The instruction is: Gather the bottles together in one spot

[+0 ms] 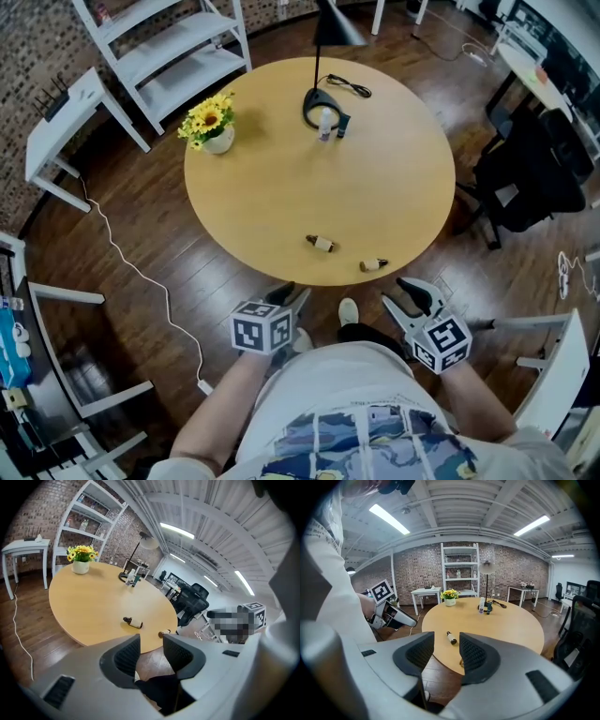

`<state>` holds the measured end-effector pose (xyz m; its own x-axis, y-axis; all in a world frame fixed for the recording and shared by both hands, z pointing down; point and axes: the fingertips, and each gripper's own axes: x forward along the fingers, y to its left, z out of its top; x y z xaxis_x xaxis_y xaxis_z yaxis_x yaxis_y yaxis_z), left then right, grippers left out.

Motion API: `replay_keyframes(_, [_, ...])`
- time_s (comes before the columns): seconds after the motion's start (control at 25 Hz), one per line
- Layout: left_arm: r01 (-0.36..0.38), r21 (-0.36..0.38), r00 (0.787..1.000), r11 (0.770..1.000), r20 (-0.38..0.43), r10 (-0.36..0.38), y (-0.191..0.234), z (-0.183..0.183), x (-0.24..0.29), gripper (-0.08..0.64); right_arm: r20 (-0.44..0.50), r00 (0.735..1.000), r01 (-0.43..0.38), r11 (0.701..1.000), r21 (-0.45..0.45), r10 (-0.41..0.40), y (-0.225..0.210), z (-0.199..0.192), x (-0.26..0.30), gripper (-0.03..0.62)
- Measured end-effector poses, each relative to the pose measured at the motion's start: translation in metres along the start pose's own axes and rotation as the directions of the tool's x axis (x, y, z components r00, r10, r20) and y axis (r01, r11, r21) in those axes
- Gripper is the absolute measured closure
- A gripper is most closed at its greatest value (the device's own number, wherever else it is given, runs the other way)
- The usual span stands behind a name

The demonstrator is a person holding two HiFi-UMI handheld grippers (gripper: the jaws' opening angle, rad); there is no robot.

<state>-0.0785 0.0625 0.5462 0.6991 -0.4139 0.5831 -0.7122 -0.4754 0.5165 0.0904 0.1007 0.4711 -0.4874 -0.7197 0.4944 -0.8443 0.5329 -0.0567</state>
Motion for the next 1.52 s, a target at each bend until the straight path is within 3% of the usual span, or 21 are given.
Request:
replay_keyframes(0.2, [-0.069, -0.022, 0.997, 0.997, -0.045, 0.068, 0.005, 0.012, 0.05, 0.406, 0.02, 0.999, -0.034, 0.999, -0.03, 0.035, -0.035, 0.009, 0.0, 0.394])
replay_keyframes(0.36, [-0.155, -0.129, 0.985, 0.979, -0.09, 0.144, 0.02, 0.016, 0.09, 0.39, 0.007, 0.998, -0.058, 0.998, -0.008, 0.058, -0.064, 0.007, -0.001, 0.394])
replay_keyframes(0.6, [-0.266, -0.275, 0.959, 0.924, -0.172, 0.225, 0.044, 0.02, 0.154, 0.336, 0.002, 0.997, -0.078, 0.997, 0.02, 0.078, -0.117, 0.002, 0.0, 0.394])
replay_keyframes(0.76, [-0.385, -0.333, 0.919, 0.861, -0.229, 0.322, 0.069, 0.018, 0.191, 0.323, -0.004, 0.996, -0.089, 0.996, 0.02, 0.09, -0.154, -0.006, -0.003, 0.396])
replay_keyframes(0.8, [-0.407, -0.335, 0.91, 0.85, -0.233, 0.344, 0.073, 0.019, 0.197, 0.28, -0.005, 0.996, -0.094, 0.995, 0.024, 0.094, -0.161, -0.008, -0.004, 0.395])
replay_keyframes(0.88, [-0.473, -0.274, 0.873, 0.837, -0.271, 0.405, 0.082, 0.018, 0.202, 0.288, -0.002, 0.994, -0.106, 0.994, 0.022, 0.106, -0.172, -0.011, -0.005, 0.395])
replay_keyframes(0.96, [-0.531, -0.128, 0.822, 0.838, -0.316, 0.473, 0.086, 0.015, 0.203, 0.413, -0.008, 0.993, -0.119, 0.993, 0.026, 0.119, -0.18, -0.012, -0.004, 0.396])
replay_keyframes(1.04, [-0.536, -0.016, 0.799, 0.844, -0.332, 0.501, 0.087, 0.012, 0.202, 0.413, -0.007, 0.991, -0.13, 0.991, 0.023, 0.13, -0.188, -0.011, 0.0, 0.4])
replay_keyframes(1.2, [-0.469, 0.025, 0.841, 0.883, -0.294, 0.455, 0.08, 0.013, 0.199, 0.414, 0.012, 0.99, -0.142, 0.989, 0.027, 0.142, -0.196, -0.004, 0.007, 0.4])
replay_keyframes(1.36, [-0.407, 0.046, 0.894, 0.912, -0.186, 0.409, 0.068, 0.031, 0.189, 0.414, 0.051, 0.985, -0.169, 0.985, 0.036, 0.167, -0.193, 0.005, 0.017, 0.4])
replay_keyframes(1.52, [-0.291, -0.01, 0.956, 0.957, -0.047, 0.29, 0.042, 0.056, 0.174, 0.414, 0.095, 0.974, -0.214, 0.974, 0.079, 0.207, -0.182, 0.02, 0.033, 0.417])
